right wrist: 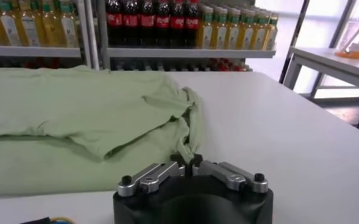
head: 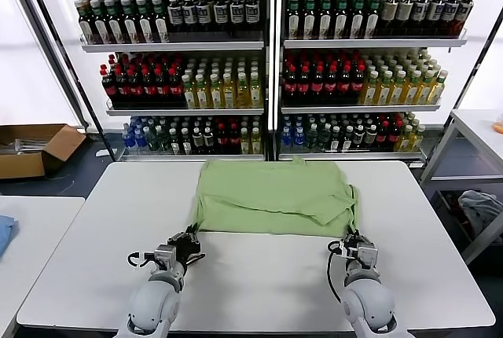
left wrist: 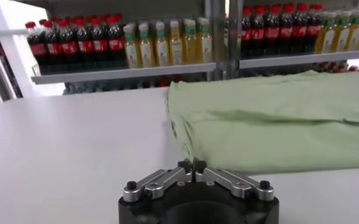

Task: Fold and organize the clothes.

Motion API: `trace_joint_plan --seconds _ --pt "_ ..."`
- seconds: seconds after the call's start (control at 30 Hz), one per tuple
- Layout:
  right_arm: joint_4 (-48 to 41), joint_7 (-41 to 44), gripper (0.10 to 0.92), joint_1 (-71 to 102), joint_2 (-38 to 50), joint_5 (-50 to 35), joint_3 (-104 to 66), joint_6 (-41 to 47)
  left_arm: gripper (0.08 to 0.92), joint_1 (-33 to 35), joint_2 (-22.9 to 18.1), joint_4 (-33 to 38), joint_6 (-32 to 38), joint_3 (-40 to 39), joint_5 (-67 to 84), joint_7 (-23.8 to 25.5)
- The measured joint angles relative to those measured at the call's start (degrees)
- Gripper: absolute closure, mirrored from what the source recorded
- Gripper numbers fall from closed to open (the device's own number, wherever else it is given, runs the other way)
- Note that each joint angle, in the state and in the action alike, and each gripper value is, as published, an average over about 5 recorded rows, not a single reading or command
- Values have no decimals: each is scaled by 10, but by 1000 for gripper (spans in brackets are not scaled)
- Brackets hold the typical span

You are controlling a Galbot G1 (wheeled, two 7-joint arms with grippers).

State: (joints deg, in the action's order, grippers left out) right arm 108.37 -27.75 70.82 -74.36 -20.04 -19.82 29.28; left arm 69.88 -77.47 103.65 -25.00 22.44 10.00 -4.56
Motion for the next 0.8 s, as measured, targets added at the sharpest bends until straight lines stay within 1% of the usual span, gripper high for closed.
trace_joint_plan --seconds 0.13,0.3,0.5,0.63,0.7,0.8 --pt "40 -6 884 32 -3 7 0 0 919 32 13 45 -3 6 8 -6" --pt "82 -16 884 81 2 16 -4 3 919 90 30 106 -6 11 14 -17" --pt "124 -34 884 146 23 15 -11 13 919 184 51 180 -4 20 5 -35" --pt "147 -45 881 184 32 16 -9 17 919 248 58 215 0 28 -5 -42" --pt "157 -48 858 202 35 18 -7 17 919 274 58 225 2 30 -11 -45" --pt "172 -52 793 225 40 22 -5 18 915 308 55 235 5 31 -18 -47"
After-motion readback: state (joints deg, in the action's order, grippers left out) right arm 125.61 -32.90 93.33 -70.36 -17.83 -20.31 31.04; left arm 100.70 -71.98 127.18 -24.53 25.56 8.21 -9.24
